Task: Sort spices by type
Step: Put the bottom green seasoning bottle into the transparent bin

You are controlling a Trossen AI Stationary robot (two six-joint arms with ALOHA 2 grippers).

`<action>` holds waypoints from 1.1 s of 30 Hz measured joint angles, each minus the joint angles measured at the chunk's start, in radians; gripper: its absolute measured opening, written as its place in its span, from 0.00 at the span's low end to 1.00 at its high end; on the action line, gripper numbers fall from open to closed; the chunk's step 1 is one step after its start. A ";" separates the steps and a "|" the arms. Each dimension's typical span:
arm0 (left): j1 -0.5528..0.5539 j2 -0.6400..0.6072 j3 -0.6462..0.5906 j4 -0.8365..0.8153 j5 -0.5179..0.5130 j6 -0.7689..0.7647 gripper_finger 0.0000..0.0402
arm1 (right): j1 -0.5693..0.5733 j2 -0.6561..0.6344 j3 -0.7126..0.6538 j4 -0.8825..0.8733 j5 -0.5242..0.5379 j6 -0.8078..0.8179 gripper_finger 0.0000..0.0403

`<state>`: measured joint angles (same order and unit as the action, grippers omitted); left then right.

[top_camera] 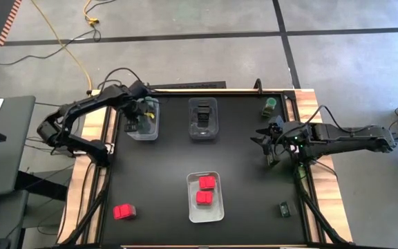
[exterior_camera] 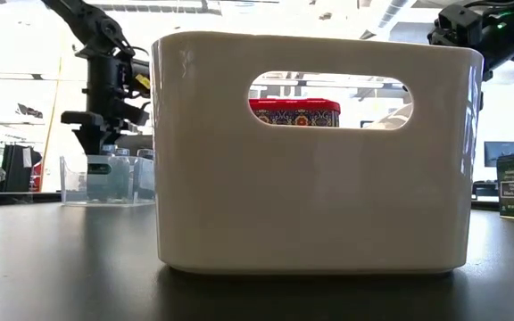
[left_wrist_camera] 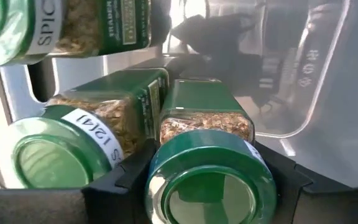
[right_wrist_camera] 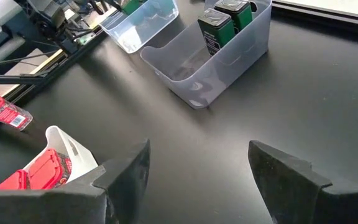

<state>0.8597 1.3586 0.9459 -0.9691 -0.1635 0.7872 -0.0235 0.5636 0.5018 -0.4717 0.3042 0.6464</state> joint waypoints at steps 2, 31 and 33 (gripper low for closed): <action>0.006 0.000 0.000 0.002 -0.006 0.012 0.48 | 0.000 0.000 0.000 0.000 0.000 0.000 0.74; 0.028 0.001 -0.001 -0.006 0.014 0.014 0.49 | 0.000 0.000 0.000 0.001 0.000 0.000 0.74; 0.028 0.001 -0.001 -0.006 0.015 0.013 0.50 | 0.000 0.000 0.000 0.001 0.000 0.000 0.74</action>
<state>0.8875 1.3594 0.9451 -0.9752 -0.1490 0.8003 -0.0235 0.5636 0.5018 -0.4709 0.3042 0.6468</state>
